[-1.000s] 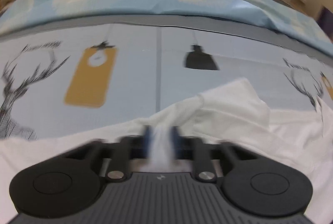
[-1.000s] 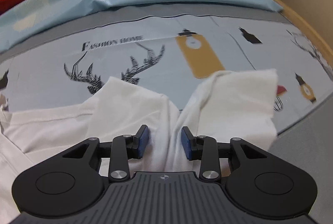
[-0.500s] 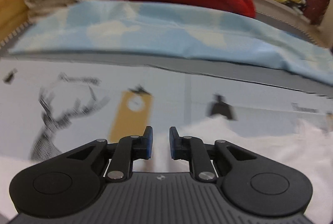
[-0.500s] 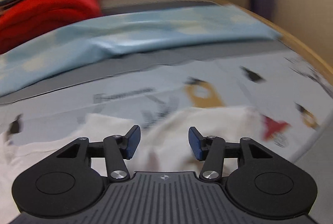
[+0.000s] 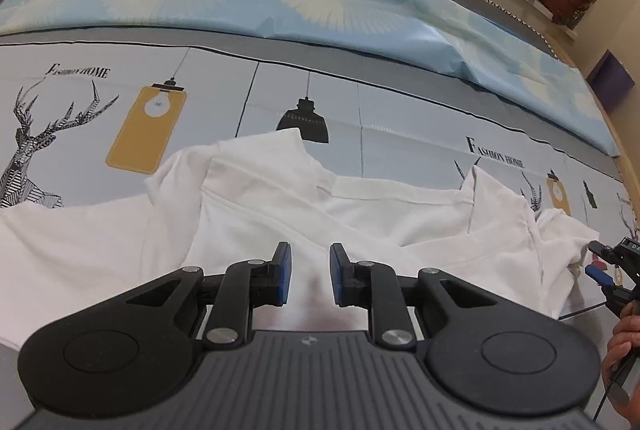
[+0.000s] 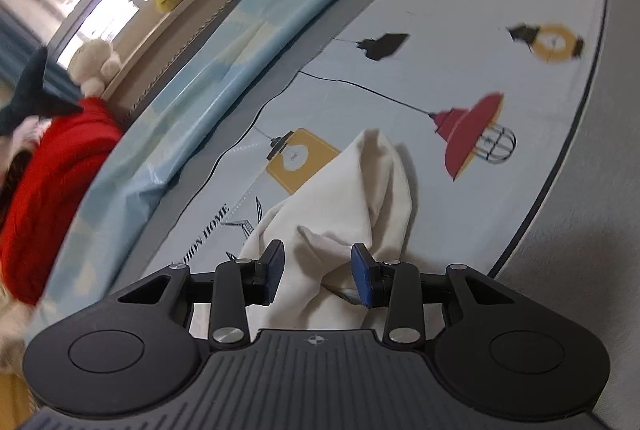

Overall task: Fold small clothes
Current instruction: 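Pinch a shirt sleeve with the right gripper and pull it outward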

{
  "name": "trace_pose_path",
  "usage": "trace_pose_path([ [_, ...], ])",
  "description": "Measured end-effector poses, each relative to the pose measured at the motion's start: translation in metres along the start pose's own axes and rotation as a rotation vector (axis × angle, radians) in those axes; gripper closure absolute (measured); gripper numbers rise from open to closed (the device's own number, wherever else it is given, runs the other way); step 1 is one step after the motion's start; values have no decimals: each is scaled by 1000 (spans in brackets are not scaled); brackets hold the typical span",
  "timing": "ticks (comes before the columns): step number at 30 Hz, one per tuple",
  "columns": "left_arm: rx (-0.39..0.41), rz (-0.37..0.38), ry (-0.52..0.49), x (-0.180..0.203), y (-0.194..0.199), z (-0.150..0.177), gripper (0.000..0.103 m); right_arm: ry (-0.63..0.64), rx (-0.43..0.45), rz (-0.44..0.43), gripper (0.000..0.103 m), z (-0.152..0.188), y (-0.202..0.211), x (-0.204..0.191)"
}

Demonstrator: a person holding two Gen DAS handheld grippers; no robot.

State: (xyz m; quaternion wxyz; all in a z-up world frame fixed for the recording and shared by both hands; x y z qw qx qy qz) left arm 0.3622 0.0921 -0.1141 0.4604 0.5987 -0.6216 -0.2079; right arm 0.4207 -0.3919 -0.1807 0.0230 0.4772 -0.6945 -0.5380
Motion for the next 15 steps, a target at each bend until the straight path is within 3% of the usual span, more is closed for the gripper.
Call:
trace_pose_path([
  [7, -8, -11, -15, -2, 0, -2, 81, -78, -29, -5, 65, -2, -15, 3],
  [8, -8, -11, -16, -2, 1, -3, 81, -66, -23, -13, 71, -3, -15, 1],
  [9, -9, -13, -16, -3, 0, -3, 81, -38, -19, -38, 93, -3, -15, -4],
  [10, -10, -15, -15, -4, 0, -3, 81, -16, -13, -60, 103, -5, -14, -9],
  [13, -10, -18, -11, -6, 1, -4, 81, 52, 100, -108, 103, -19, 8, -23],
  [15, -8, -18, -9, -8, 1, -5, 81, 86, 222, -54, 103, -36, 29, -21],
])
Point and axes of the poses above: each gripper's, at about its wrist camera, not at the fingertips, and y roughly against the way its jaws point, x to its right, z to its underside, the point moved 9 cm from there along -y, roughly the way its jaws point, and after that the axes turned 8 degrees about z, right-handed, at the moved point
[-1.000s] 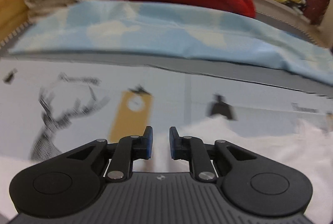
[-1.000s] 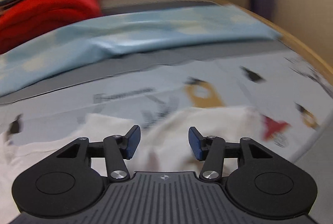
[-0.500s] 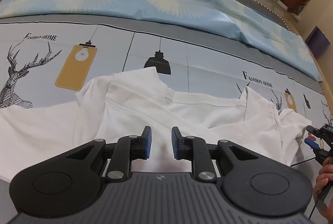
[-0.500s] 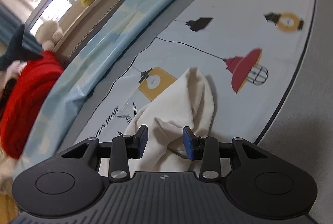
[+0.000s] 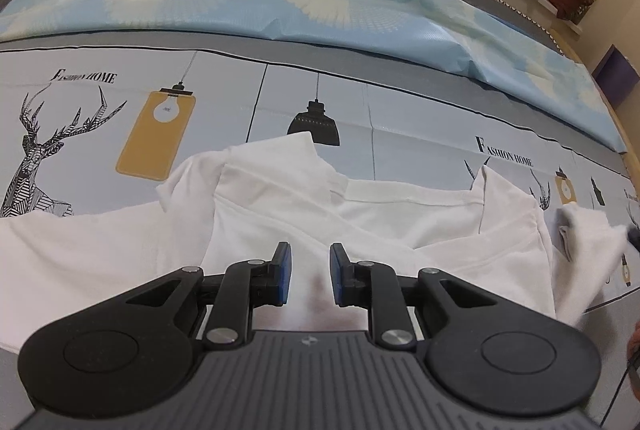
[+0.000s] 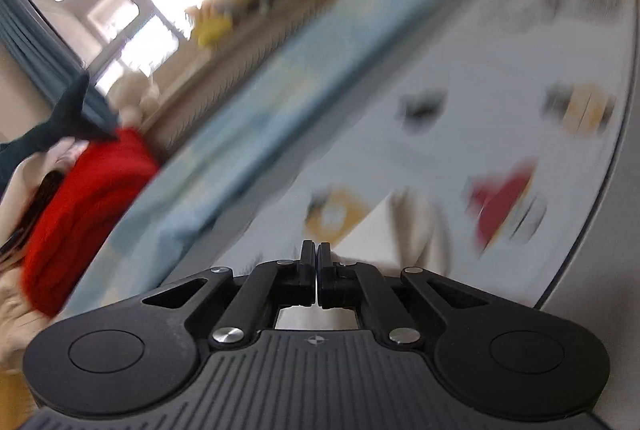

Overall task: Fold small clothes
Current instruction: 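Pinch a shirt sleeve with the right gripper and pull it outward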

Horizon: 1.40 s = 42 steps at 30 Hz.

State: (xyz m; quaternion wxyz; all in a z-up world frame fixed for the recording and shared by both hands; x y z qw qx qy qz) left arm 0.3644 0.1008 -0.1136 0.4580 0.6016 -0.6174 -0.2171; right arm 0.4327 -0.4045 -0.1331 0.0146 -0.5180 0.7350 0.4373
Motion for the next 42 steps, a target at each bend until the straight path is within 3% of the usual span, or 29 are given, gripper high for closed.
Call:
trace_pose_path([
  [3, -3, 1, 3, -2, 0, 0, 81, 35, 22, 330, 98, -13, -2, 46],
  [6, -9, 2, 2, -2, -1, 1, 77, -14, 21, 483, 98, -13, -3, 78],
  [8, -10, 1, 3, -3, -2, 1, 77, 17, 91, 437, 98, -20, 3, 64],
  [10, -15, 3, 4, -3, -3, 1, 77, 126, 116, 296, 92, -21, 2, 28],
  [11, -19, 4, 4, -2, -3, 1, 77, 180, 84, 211, 85, -14, -4, 8],
  [13, -21, 8, 7, -2, -4, 0, 77, 287, -7, 114, 51, 7, -21, -24],
  [14, -20, 9, 10, -2, -4, -1, 77, 340, -34, 103, 49, 16, -30, -35],
  [18, -9, 17, 19, -3, 0, -6, 77, 576, -55, 168, 50, 38, -74, -67],
  [21, -6, 21, 27, -4, 6, -8, 77, 657, -114, 322, 52, 42, -112, -61],
  [23, 3, 26, 37, -5, 11, -12, 77, 713, -146, 363, 54, 45, -128, -61],
  [25, 13, 33, 44, -6, 16, -15, 77, 769, -156, 377, 96, 42, -124, -63],
  [26, 16, 37, 47, -6, 18, -16, 77, 767, -158, 371, 96, 37, -119, -65],
  [28, 20, 43, 54, -7, 21, -18, 77, 672, -83, 318, 96, 9, -89, -66],
  [30, 27, 47, 62, -10, 25, -20, 77, 504, 57, 268, 96, -29, -36, -52],
  [32, 33, 48, 71, -12, 27, -21, 77, 285, 203, 257, 96, -57, 21, -15],
  [34, 35, 50, 73, -14, 29, -22, 77, 121, 261, 291, 92, -60, 66, 41],
  [36, 32, 52, 72, -14, 29, -21, 77, 72, 188, 368, 90, -42, 78, 96],
  [39, 33, 53, 75, -14, 31, -21, 77, 13, -92, 477, 88, 4, 61, 180],
  [41, 37, 51, 74, -14, 31, -22, 77, -101, -172, 460, 88, 15, 52, 211],
  [42, 37, 50, 75, -13, 31, -22, 77, -112, -156, 424, 87, 11, 50, 215],
])
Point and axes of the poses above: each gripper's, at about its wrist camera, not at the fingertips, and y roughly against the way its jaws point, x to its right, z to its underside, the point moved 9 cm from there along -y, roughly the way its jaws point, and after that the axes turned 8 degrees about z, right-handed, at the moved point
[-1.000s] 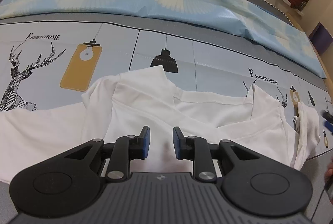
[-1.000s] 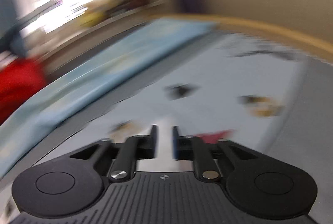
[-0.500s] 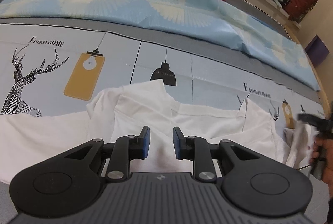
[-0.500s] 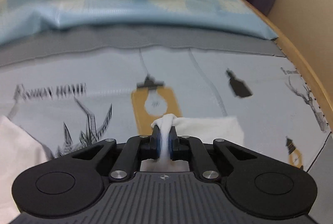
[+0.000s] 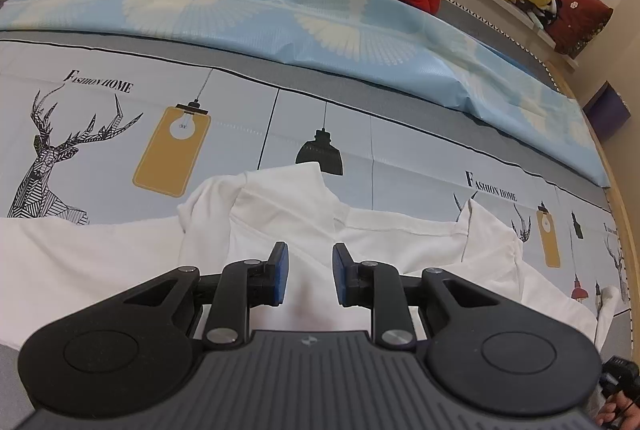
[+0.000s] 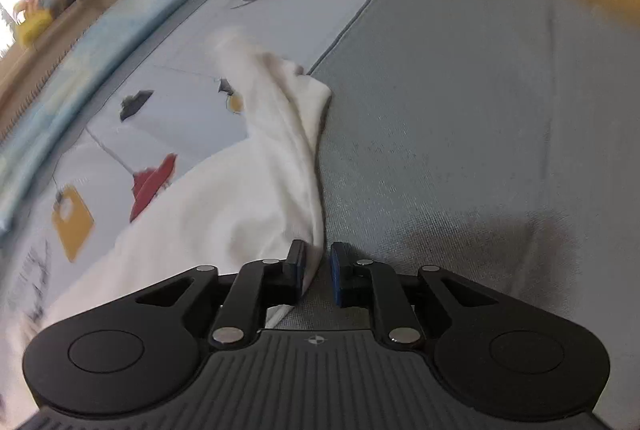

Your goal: Fold small clothes

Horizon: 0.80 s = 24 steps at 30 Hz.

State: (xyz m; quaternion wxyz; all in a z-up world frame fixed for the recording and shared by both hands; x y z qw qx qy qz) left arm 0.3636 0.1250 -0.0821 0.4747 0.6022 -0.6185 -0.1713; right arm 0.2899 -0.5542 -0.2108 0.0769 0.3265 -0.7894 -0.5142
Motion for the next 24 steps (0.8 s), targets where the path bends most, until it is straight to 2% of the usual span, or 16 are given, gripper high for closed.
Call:
trace_pose_path([
  [3, -5, 0, 1, 2, -2, 1, 74, 59, 80, -18, 66, -21, 0, -8],
  [4, -6, 1, -1, 3, -3, 2, 74, 53, 109, -10, 62, -27, 0, -8],
  [8, -18, 4, -16, 6, -6, 4, 72, 58, 150, 40, 58, -61, -21, -12],
  [12, -23, -3, -23, 5, -9, 4, 72, 205, 250, 61, 58, -91, -36, -37],
  [14, -27, -9, -27, 4, -10, 4, 72, 285, 251, 51, 58, -101, -48, -52],
  [15, -28, -10, -29, 4, -11, 4, 72, 327, 236, 39, 60, -104, -55, -59],
  [17, -32, -12, -35, 4, -13, 5, 72, 384, 236, 33, 91, -111, -59, -68],
  [18, -34, -14, -37, 4, -13, 5, 72, 391, 254, 24, 98, -117, -56, -71],
  [20, -37, -17, -39, 3, -14, 5, 72, 306, 390, -8, 98, -141, -30, -64],
  [22, -38, -17, -39, 2, -13, 5, 72, 128, 522, 19, 98, -165, -7, -31],
  [23, -37, -16, -41, 3, -13, 4, 72, 55, 535, 82, 98, -172, -10, -12],
  [24, -36, -15, -45, 4, -12, 4, 72, -1, 506, 155, 97, -172, -19, 9],
])
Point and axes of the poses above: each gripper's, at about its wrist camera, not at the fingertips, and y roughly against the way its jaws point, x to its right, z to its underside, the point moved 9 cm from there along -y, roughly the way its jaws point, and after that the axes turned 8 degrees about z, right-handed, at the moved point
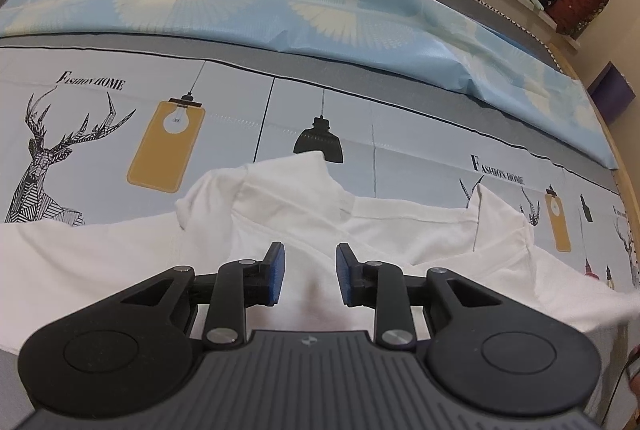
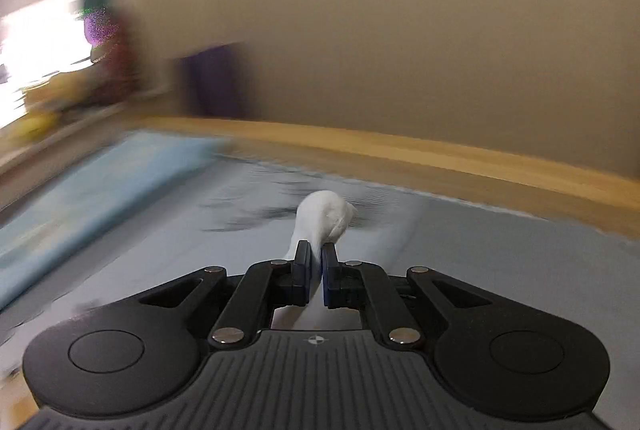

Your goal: Fold small clothes

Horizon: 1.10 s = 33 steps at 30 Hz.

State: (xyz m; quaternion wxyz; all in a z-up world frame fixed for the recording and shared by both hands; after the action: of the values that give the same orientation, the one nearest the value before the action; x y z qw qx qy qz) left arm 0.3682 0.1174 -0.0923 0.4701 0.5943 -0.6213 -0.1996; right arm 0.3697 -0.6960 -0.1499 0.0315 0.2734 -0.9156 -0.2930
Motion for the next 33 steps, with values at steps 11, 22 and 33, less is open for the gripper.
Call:
trace_pose_path([
  [11, 19, 45, -46, 9, 24, -3, 70, -12, -166, 338, 58, 28, -18, 95],
  [22, 123, 72, -113, -12, 115, 32, 70, 228, -209, -425, 59, 13, 191, -20],
  [33, -70, 91, 12, -75, 158, 248, 70, 517, -508, -617, 58, 166, 329, 15],
])
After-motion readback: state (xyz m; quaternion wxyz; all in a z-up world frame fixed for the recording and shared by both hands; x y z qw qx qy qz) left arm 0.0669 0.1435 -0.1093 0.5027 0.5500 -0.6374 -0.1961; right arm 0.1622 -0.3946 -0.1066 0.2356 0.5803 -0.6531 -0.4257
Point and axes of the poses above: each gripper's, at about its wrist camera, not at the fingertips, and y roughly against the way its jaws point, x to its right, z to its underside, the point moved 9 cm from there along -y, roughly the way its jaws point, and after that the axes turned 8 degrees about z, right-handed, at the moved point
